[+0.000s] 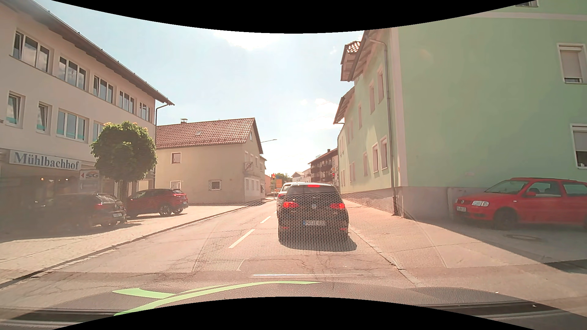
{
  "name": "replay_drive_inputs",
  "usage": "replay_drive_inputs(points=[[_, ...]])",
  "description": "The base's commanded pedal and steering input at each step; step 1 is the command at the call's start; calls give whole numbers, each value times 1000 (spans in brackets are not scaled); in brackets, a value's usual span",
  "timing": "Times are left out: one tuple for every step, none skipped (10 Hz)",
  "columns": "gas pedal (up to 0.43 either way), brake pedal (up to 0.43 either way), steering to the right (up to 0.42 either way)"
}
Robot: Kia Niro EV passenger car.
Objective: Follow the waypoints while adhering to traffic rules and regulations
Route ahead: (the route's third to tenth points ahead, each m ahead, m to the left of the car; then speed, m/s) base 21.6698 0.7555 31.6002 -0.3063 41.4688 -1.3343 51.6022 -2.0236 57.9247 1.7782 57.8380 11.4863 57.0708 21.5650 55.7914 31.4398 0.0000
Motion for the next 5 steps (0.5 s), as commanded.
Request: replay_drive_inputs(points=[[0, 329, 11], [0, 329, 11], [0, 329, 11], [0, 329, 11], [0, 329, 11]])
